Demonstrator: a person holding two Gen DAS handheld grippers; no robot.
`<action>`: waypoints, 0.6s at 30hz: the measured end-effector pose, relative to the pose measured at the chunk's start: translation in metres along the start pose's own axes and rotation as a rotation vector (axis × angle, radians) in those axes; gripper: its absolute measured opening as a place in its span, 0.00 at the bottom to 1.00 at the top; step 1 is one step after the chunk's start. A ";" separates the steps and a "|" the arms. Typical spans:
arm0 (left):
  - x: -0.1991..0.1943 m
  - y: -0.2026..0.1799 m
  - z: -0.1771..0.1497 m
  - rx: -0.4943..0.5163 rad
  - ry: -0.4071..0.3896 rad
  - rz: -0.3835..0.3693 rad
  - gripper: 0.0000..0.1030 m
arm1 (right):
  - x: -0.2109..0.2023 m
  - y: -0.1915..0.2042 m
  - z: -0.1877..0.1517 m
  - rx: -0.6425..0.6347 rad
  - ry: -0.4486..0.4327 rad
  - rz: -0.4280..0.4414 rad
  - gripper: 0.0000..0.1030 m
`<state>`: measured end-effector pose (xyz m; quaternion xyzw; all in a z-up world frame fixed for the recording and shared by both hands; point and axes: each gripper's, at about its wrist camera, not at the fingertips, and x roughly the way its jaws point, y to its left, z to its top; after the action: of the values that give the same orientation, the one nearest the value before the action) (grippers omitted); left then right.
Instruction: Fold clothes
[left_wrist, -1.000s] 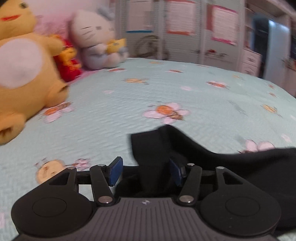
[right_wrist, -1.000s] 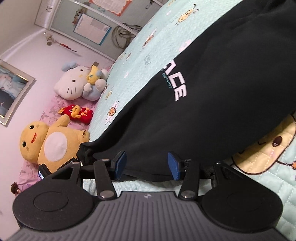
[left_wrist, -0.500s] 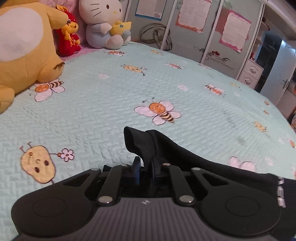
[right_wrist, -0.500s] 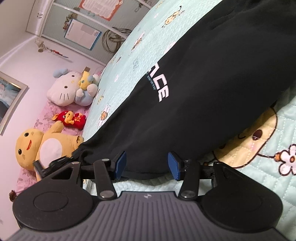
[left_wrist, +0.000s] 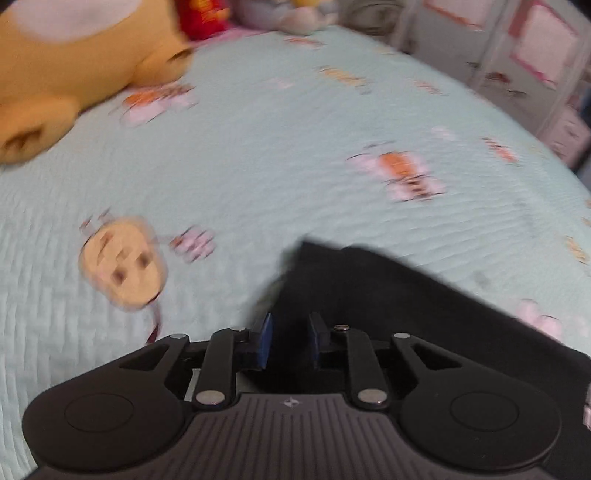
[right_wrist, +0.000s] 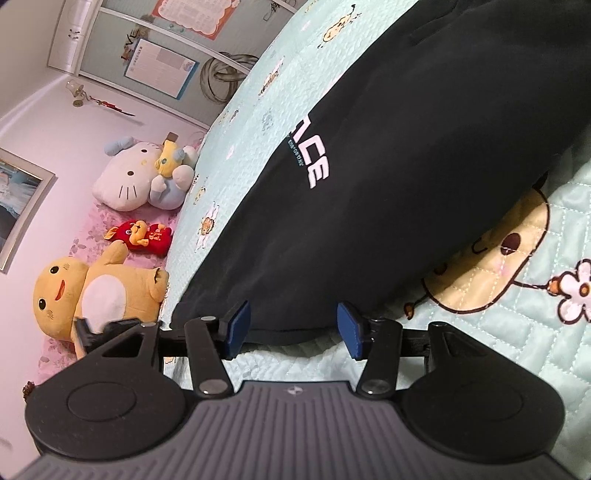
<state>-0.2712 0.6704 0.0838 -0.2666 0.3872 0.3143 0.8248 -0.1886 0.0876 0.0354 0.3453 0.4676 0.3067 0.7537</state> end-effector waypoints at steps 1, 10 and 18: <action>-0.002 0.005 -0.007 -0.025 -0.011 -0.018 0.22 | -0.002 0.000 0.000 -0.012 -0.002 -0.003 0.51; -0.032 0.021 -0.052 -0.202 -0.105 -0.309 0.47 | 0.002 -0.011 -0.009 0.006 0.020 -0.008 0.55; -0.002 0.021 -0.050 -0.375 -0.060 -0.348 0.47 | -0.002 0.030 -0.028 -0.235 -0.003 -0.046 0.55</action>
<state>-0.3111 0.6494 0.0535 -0.4681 0.2460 0.2415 0.8137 -0.2197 0.1097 0.0516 0.2443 0.4351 0.3413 0.7965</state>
